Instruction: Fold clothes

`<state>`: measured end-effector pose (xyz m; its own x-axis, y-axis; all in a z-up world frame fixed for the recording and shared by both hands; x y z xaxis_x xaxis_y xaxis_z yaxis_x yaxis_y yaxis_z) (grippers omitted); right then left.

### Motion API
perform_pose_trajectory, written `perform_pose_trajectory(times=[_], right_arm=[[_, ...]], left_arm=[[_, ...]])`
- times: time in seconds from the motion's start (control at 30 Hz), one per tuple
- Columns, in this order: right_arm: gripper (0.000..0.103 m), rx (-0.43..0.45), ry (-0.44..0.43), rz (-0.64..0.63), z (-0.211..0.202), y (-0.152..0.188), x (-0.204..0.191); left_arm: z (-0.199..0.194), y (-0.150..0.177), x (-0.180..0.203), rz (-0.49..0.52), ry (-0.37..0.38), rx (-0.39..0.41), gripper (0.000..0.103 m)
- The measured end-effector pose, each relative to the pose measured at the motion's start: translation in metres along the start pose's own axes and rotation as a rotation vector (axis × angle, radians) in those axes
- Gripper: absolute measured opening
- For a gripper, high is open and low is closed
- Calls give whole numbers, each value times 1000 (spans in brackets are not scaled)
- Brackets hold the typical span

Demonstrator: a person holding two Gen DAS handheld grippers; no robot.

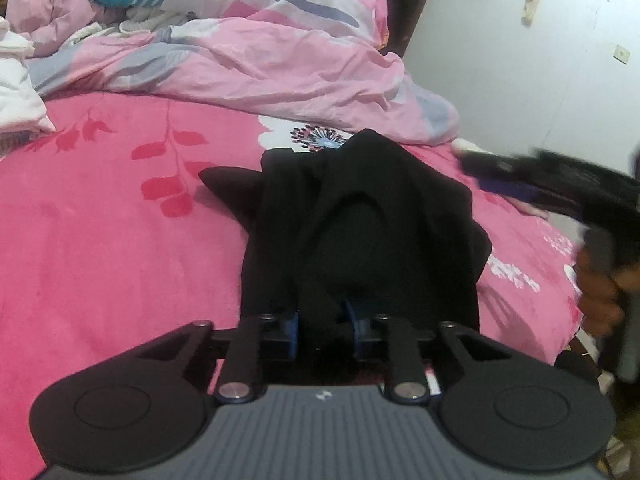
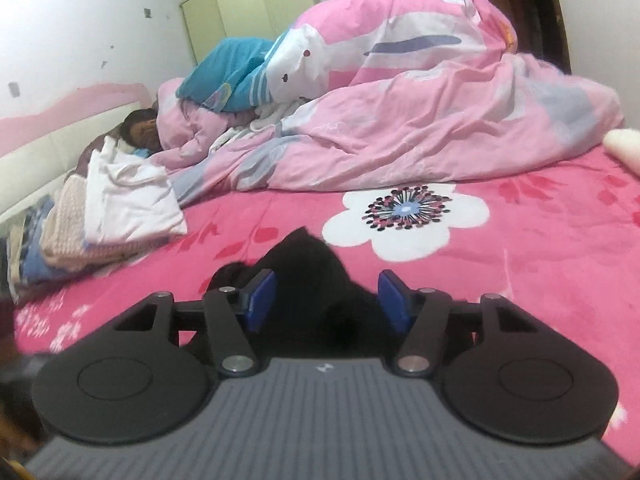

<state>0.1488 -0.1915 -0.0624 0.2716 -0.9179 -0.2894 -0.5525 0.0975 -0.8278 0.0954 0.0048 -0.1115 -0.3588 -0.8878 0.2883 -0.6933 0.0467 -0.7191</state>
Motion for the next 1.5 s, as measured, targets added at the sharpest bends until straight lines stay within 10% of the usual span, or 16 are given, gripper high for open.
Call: perform_pose_trajectory(times=[0.07, 0.17, 0.53, 0.77, 1.13, 1.37, 1.5], right_arm=[[54, -12, -7, 21, 18, -4, 7], [3, -18, -53, 7, 18, 0, 0], [0, -27, -303, -142, -47, 43, -67], [0, -140, -412, -144, -61, 92, -94], [0, -250, -508, -109, -87, 143, -112], [5, -192, -428, -17, -104, 125, -81], [30, -159, -383, 36, -115, 115, -63]], left_arm=[[-2, 1, 1, 14, 1, 4, 17], [-3, 2, 2, 31, 1, 11, 17], [-14, 5, -5, -8, 34, 41, 19], [-47, -7, -26, -134, 40, 134, 43], [-29, -22, 22, -44, 101, 75, 83], [-15, -14, 24, 9, 22, 35, 59], [-7, -9, 25, 40, -22, 13, 36]])
Point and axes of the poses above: each gripper's, at about its wrist camera, not at the fingertips, and z roughly the way its jaws point, x to its right, y to its underside, the point moved 10 cm from there along z, roughly the way its jaws point, and after that the axes turned 3 degrees about -x, right-handed, at the moved point
